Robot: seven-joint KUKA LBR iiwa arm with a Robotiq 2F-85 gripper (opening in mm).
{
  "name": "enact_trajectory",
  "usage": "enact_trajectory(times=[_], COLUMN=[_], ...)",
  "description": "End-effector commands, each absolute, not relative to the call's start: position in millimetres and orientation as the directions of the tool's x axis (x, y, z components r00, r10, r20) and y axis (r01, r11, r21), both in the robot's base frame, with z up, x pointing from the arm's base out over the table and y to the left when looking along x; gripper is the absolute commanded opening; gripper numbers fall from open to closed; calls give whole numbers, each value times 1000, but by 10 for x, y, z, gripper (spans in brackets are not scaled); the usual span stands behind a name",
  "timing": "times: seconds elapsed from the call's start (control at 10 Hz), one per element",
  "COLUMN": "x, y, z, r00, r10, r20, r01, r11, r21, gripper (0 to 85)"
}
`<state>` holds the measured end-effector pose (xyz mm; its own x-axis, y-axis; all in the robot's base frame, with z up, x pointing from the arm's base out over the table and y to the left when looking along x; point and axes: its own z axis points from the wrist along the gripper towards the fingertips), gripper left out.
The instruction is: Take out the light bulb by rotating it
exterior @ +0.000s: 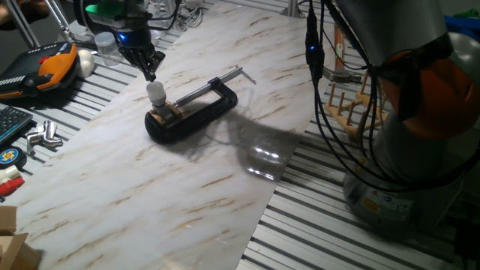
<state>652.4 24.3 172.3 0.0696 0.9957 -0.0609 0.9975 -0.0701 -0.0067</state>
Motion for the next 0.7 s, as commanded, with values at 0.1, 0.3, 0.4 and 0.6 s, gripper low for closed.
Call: enact_trajectory(times=[0.1,0.3,0.4,0.6], x=[6521,6521,6520,6519], y=[244,247,247,246], z=[1724,1718,1717,1718], r00=[909,908,908,908], r10=[410,415,413,413], r20=[-69,-64,-66,-70], r01=[410,415,413,412], r11=[-912,-910,-910,-911], r21=[-14,-17,-16,-35], gripper=[340,340,340,510])
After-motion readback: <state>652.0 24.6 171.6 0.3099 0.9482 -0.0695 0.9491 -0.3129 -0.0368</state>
